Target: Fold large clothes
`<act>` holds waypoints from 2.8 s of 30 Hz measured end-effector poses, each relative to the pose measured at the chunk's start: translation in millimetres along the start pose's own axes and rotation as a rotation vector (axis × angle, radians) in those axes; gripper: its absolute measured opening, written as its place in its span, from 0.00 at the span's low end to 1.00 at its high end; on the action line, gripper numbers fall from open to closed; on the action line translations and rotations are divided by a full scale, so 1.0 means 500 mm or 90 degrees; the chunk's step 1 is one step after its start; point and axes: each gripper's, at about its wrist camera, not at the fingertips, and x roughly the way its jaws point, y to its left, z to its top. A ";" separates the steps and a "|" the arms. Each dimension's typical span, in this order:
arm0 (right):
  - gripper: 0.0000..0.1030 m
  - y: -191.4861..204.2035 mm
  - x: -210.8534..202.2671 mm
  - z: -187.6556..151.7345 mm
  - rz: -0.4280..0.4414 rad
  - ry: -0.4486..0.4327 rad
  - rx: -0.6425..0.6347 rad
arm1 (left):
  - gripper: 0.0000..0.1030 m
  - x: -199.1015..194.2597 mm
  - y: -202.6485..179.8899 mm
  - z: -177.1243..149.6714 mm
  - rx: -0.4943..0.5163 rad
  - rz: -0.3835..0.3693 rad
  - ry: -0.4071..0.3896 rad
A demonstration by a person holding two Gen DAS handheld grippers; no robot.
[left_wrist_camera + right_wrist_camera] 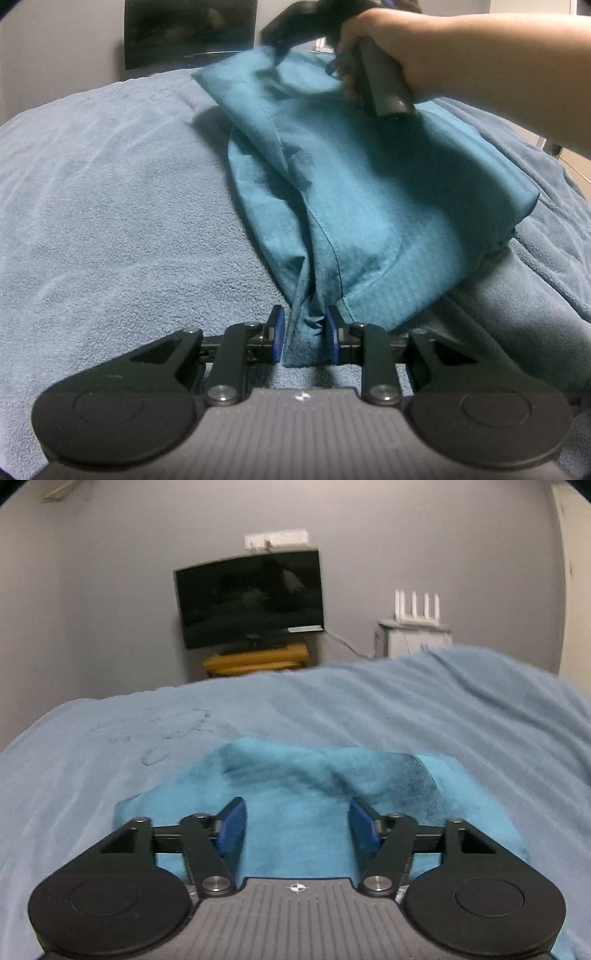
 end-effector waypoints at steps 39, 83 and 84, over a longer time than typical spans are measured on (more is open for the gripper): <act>0.96 -0.409 -0.561 -0.408 0.112 0.070 -0.088 | 0.91 -0.183 -0.237 -0.054 -0.030 0.254 -0.126; 1.00 -0.376 -0.673 -0.436 0.059 0.045 -0.157 | 0.92 -0.160 -0.363 -0.102 -0.007 0.230 -0.073; 1.00 -0.376 -0.673 -0.436 0.059 0.046 -0.157 | 0.92 -0.160 -0.363 -0.102 -0.007 0.230 -0.072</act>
